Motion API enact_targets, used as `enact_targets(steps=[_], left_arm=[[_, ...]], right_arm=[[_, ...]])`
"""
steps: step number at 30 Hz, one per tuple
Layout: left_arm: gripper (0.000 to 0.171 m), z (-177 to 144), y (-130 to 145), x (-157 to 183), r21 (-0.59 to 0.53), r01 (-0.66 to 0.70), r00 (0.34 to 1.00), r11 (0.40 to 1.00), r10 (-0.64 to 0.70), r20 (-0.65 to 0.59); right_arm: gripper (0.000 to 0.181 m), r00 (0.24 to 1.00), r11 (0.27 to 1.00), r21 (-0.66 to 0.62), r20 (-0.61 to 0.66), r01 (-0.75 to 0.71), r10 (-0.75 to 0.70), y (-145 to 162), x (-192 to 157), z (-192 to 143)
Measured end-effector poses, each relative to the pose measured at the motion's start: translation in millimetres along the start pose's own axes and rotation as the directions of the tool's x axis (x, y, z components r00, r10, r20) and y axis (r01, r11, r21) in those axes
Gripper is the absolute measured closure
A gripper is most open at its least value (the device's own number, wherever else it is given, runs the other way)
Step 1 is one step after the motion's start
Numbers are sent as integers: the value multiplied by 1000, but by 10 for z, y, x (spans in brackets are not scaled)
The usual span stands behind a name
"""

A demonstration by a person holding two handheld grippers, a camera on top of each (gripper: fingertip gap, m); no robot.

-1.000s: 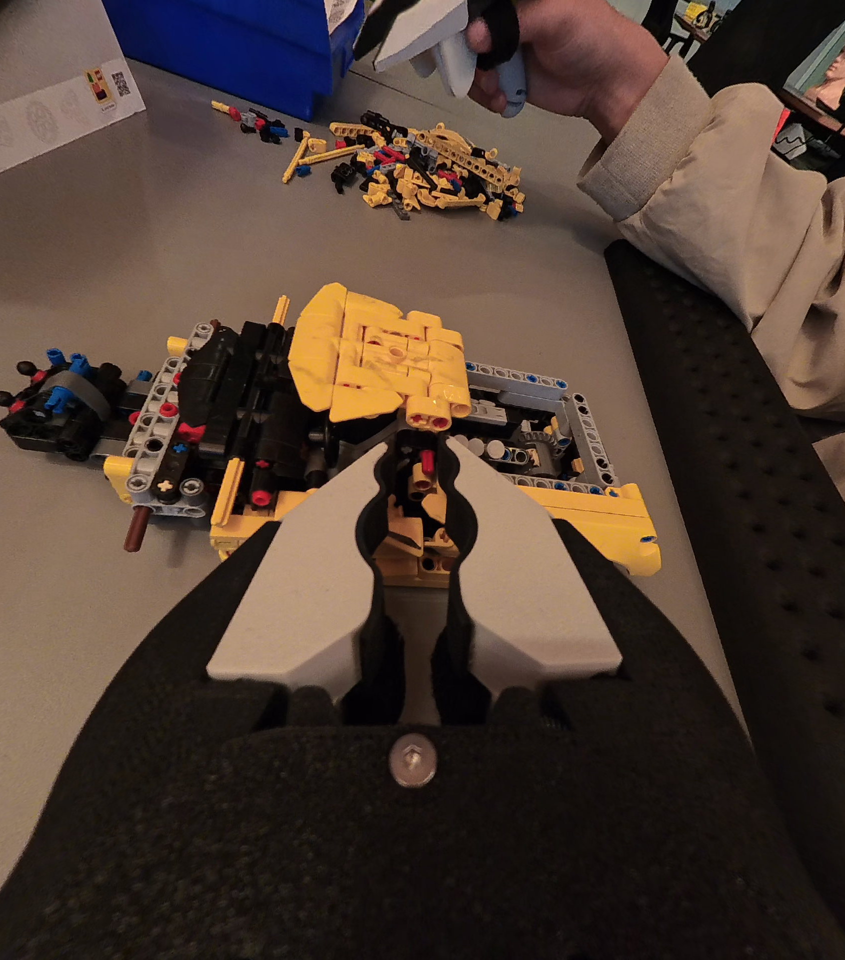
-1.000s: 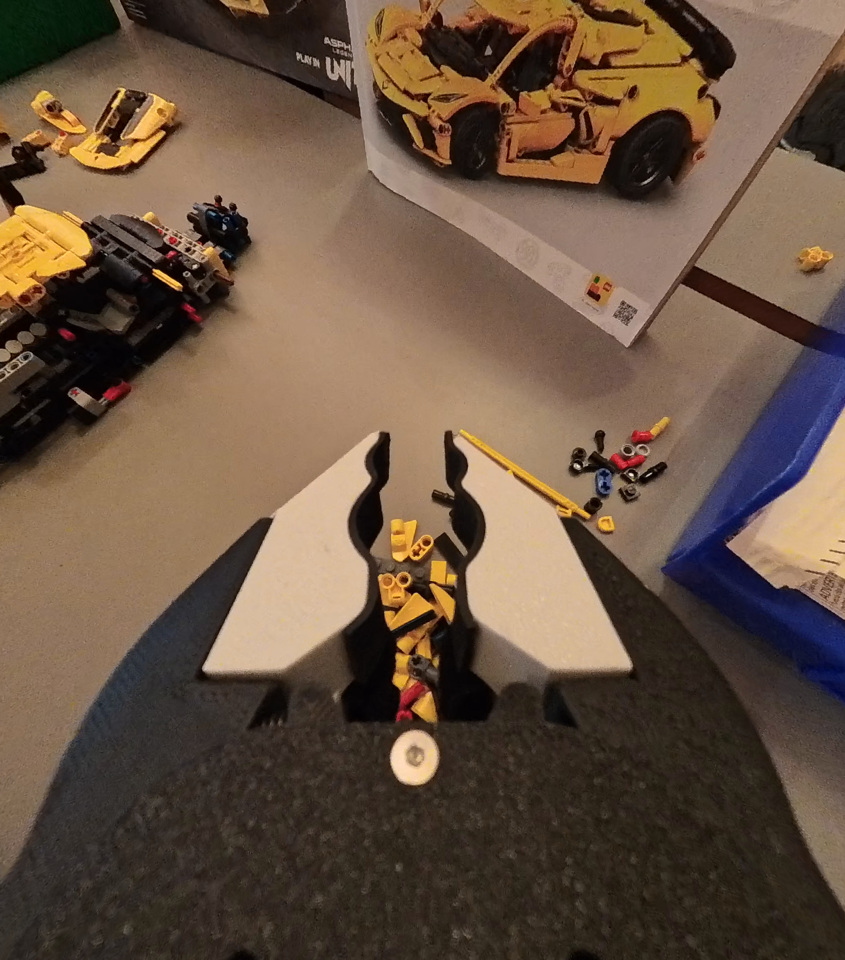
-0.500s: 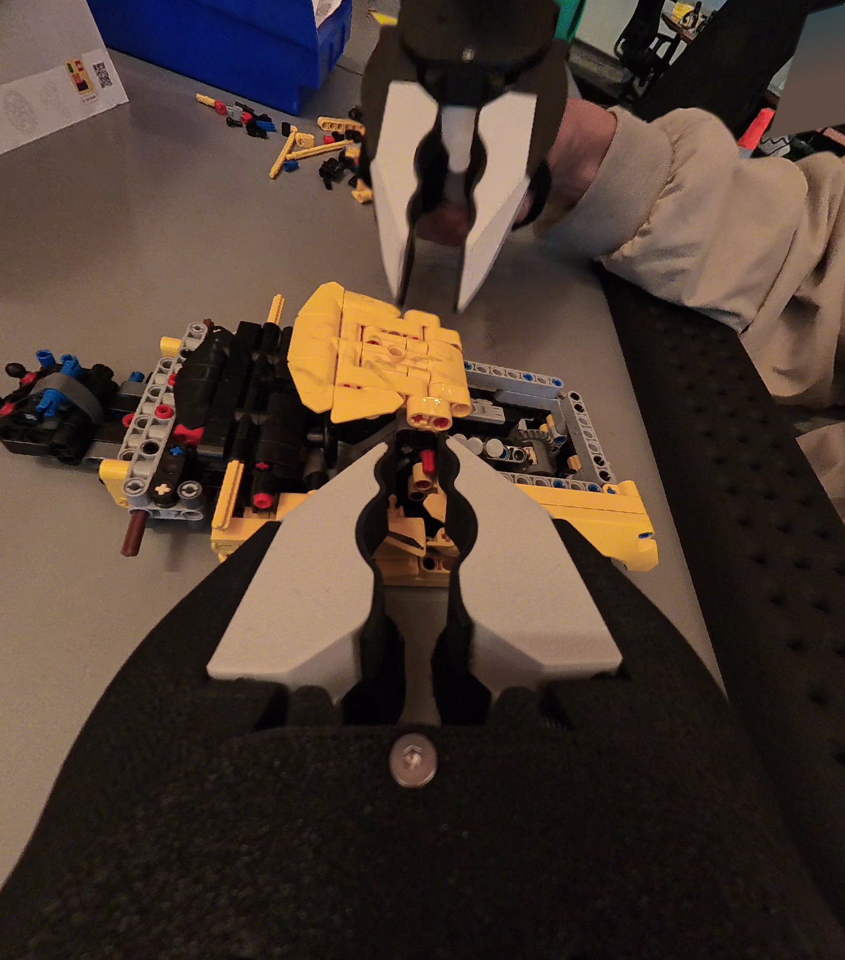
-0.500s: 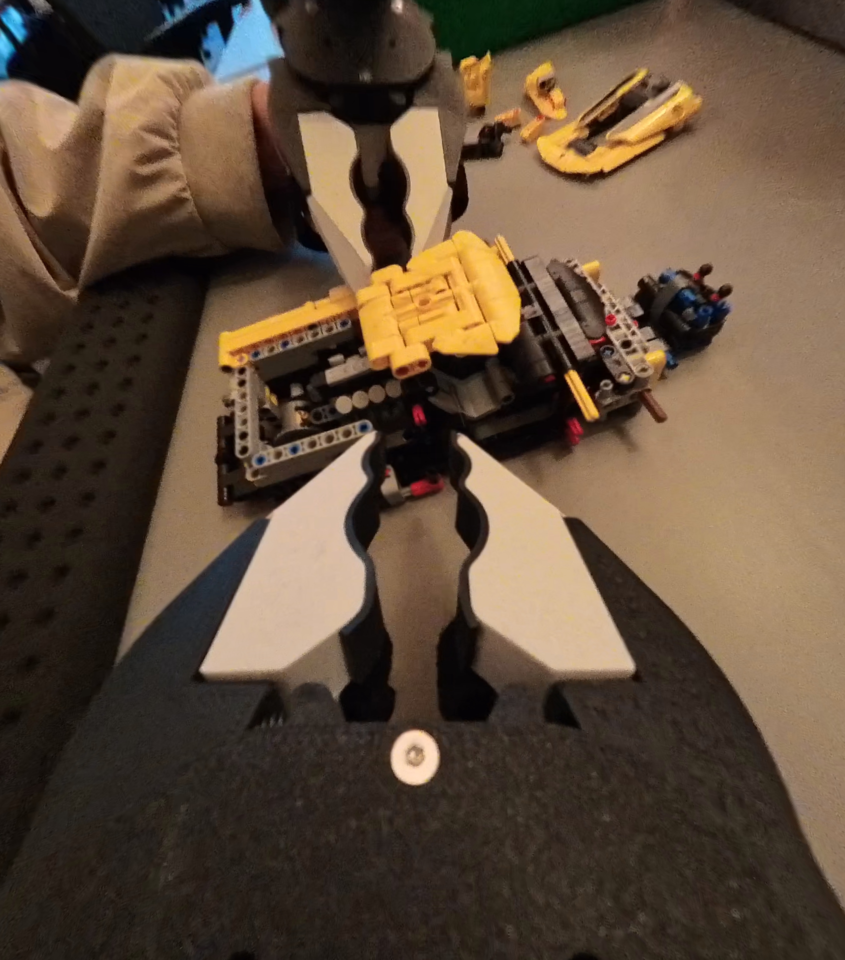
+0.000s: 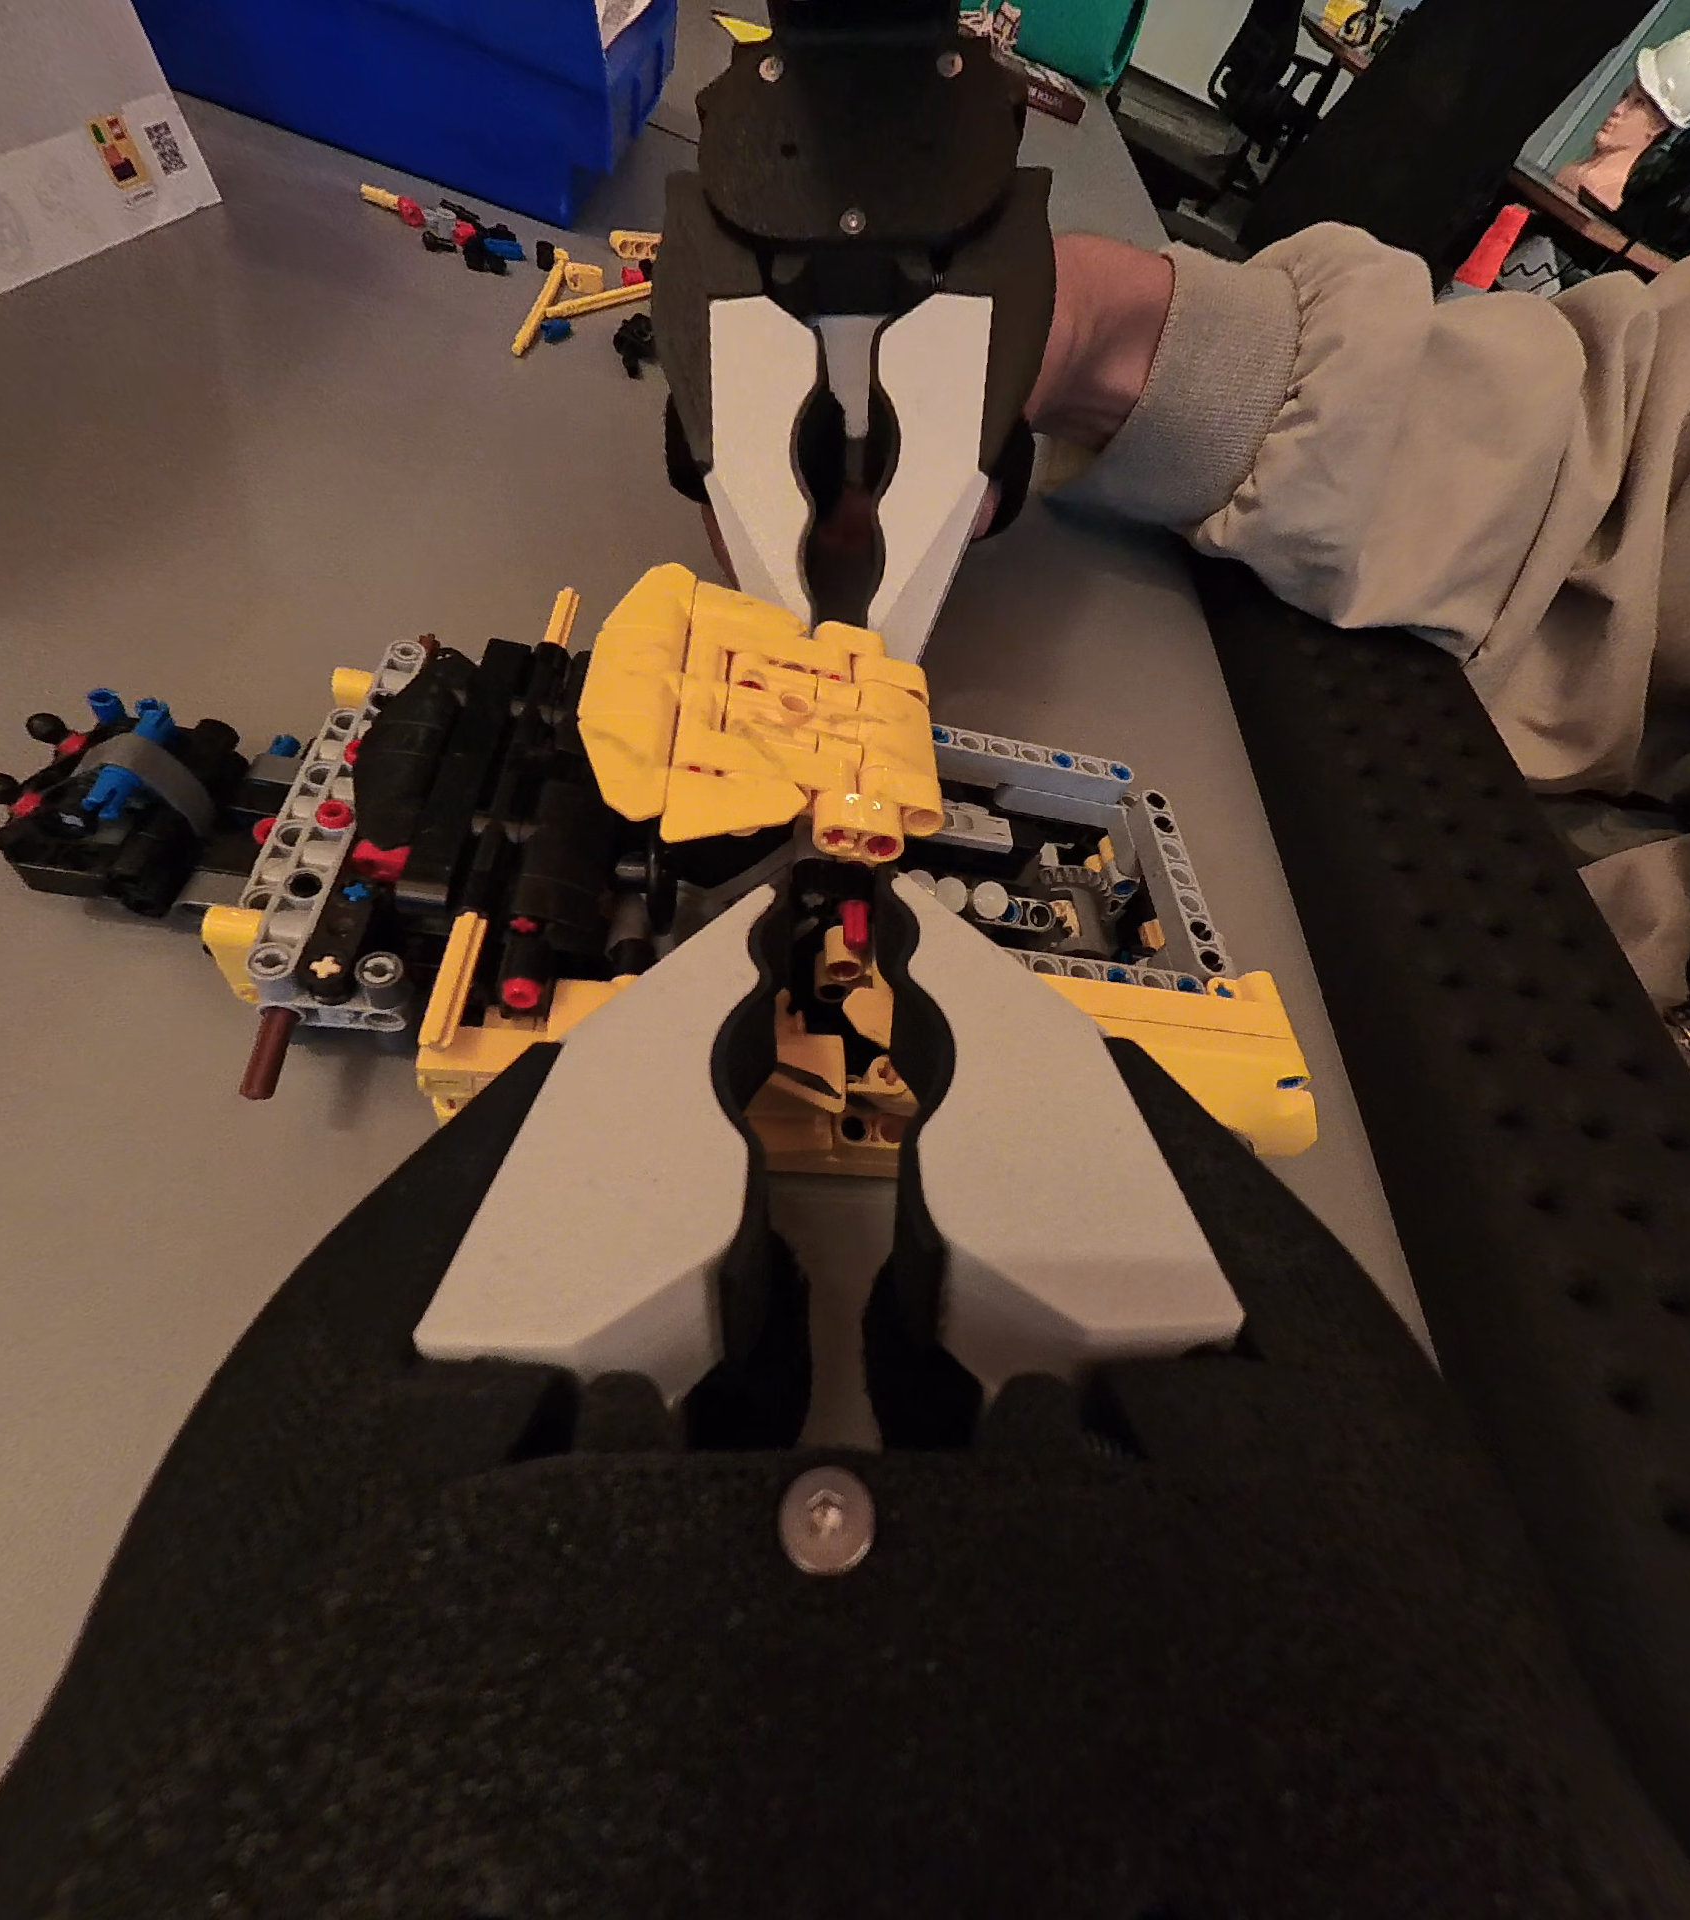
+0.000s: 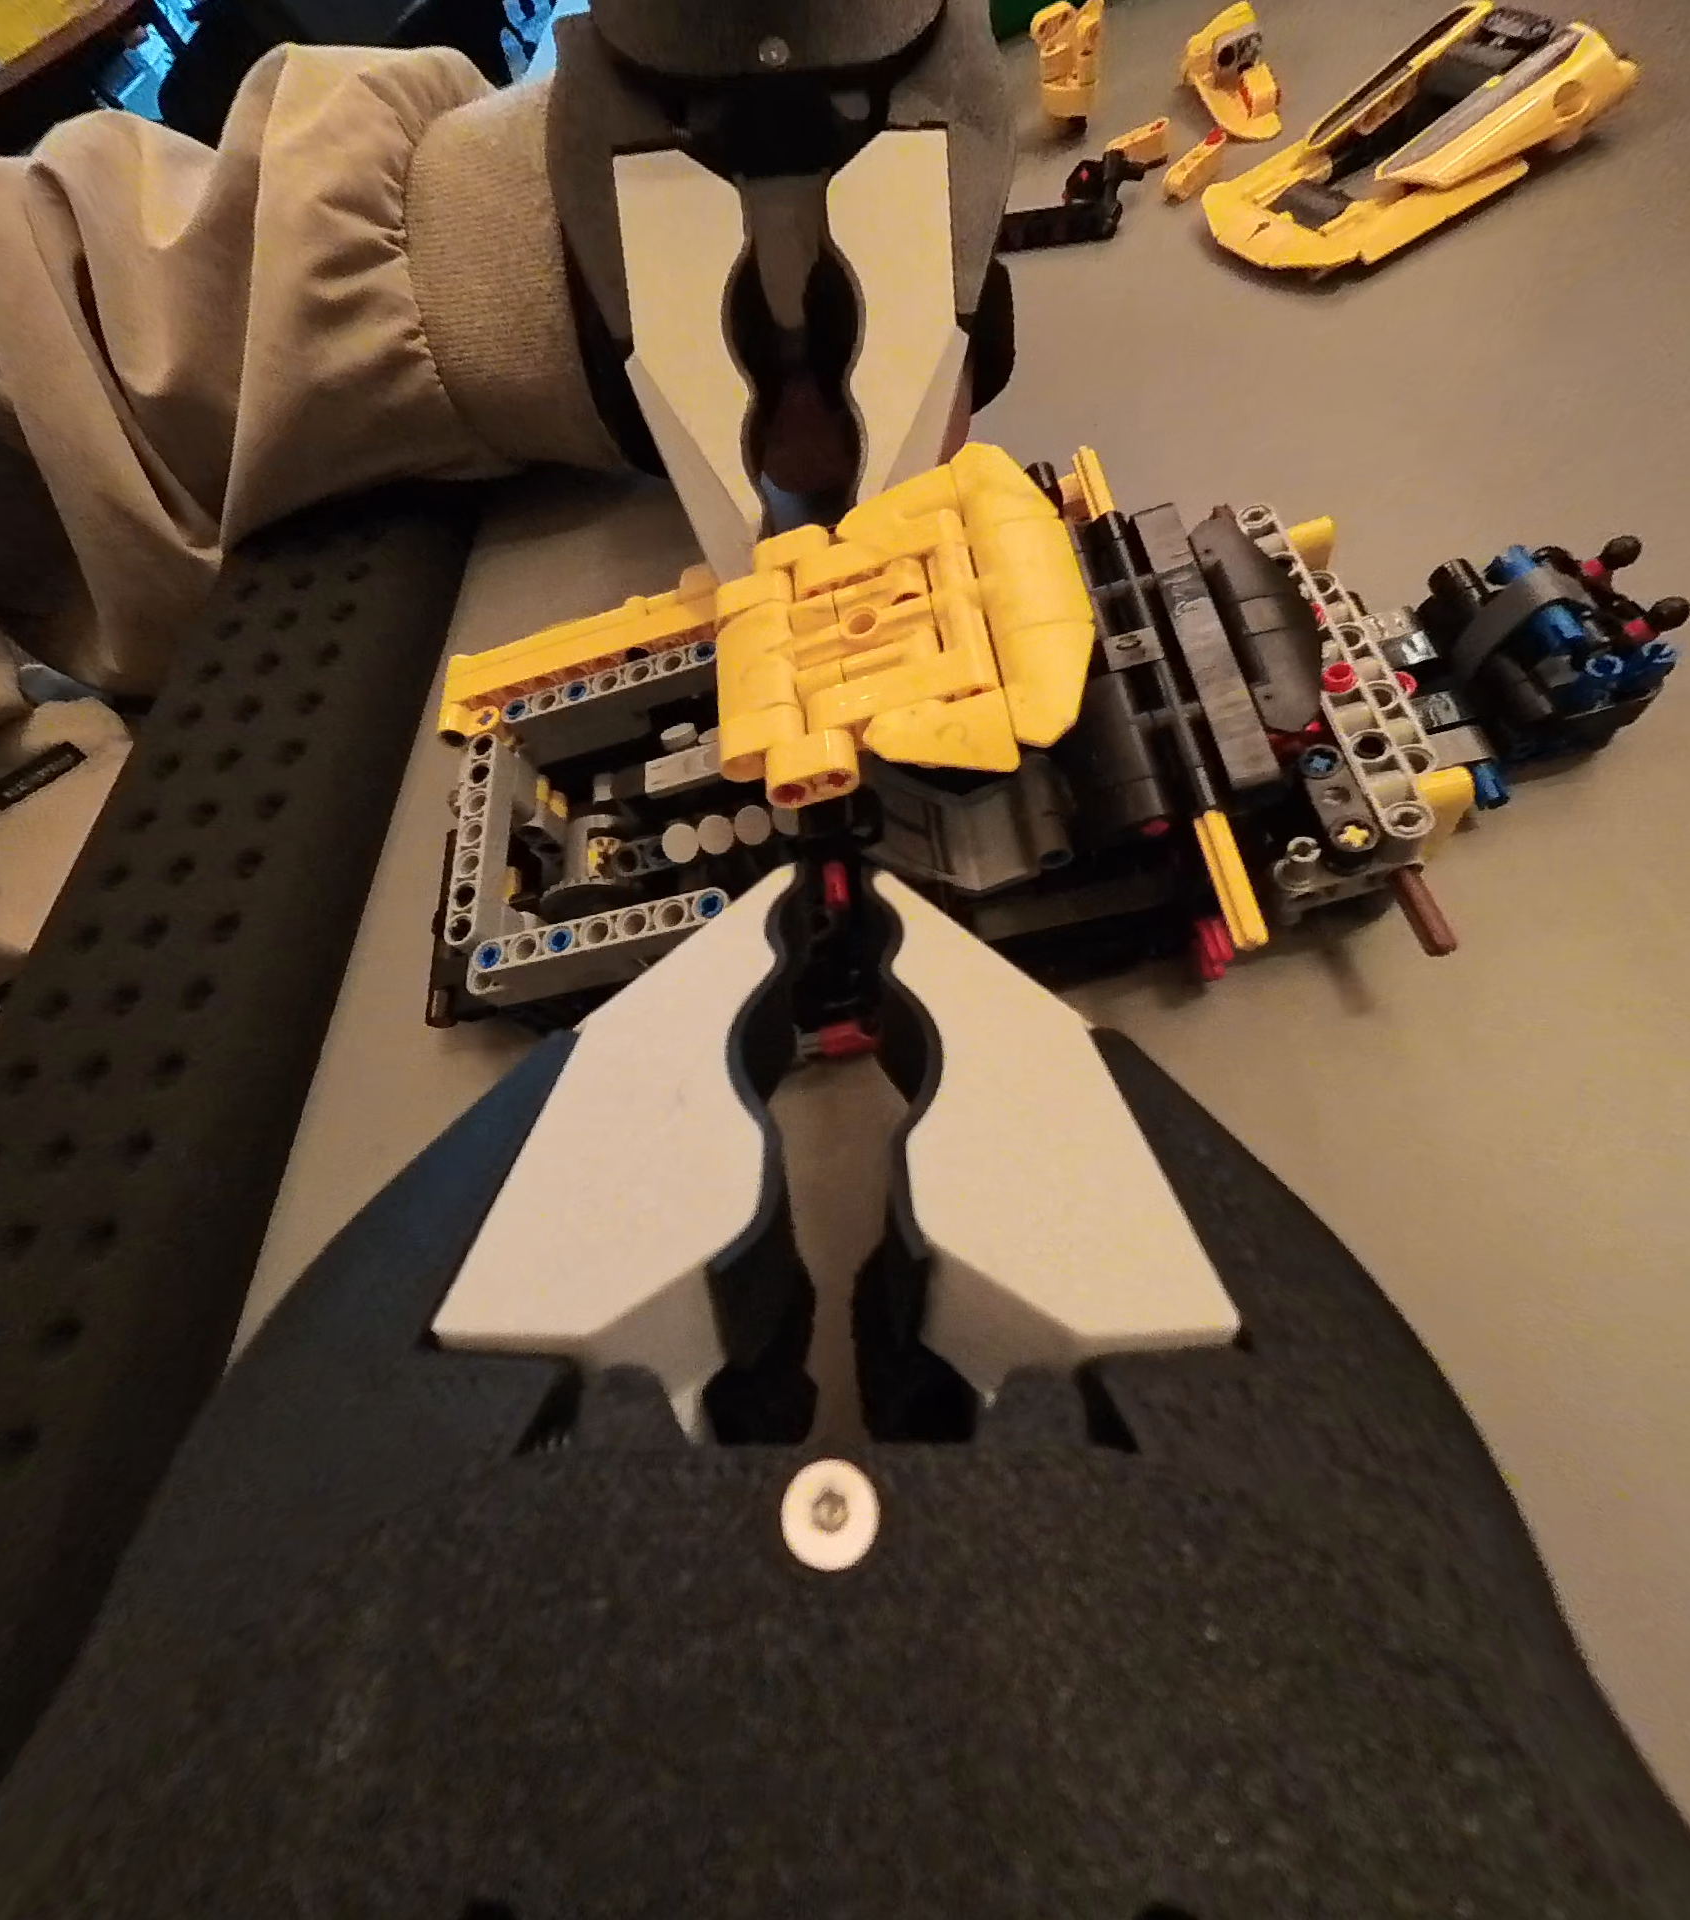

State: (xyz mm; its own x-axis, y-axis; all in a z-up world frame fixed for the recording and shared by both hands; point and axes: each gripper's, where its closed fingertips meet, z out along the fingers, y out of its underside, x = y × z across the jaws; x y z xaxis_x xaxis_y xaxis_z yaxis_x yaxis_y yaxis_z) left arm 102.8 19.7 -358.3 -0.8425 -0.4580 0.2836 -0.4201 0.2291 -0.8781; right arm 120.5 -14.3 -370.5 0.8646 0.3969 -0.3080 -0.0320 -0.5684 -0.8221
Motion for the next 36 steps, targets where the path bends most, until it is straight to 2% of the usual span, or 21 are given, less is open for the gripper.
enact_targets(steps=[6,11,14,17,36], left_arm=[[158,14,5,30,-5,-16,1000,1000,16,-4],[158,37,4,49,-13,-65,998,998,65,12],[158,30,15,92,-13,-59,998,998,59,-25],[158,47,18,122,-19,-78,996,997,78,-36],[158,89,17,186,-56,-94,995,994,92,-42]], right_arm=[[176,999,999,-22,-3,45,-45,5,-29,4],[179,995,990,-104,-12,99,-101,51,-72,-37],[180,996,996,-47,50,74,-72,46,-131,-65],[180,995,998,-41,87,53,-50,75,-163,-75],[180,995,999,-29,99,33,-30,108,-201,-144]])
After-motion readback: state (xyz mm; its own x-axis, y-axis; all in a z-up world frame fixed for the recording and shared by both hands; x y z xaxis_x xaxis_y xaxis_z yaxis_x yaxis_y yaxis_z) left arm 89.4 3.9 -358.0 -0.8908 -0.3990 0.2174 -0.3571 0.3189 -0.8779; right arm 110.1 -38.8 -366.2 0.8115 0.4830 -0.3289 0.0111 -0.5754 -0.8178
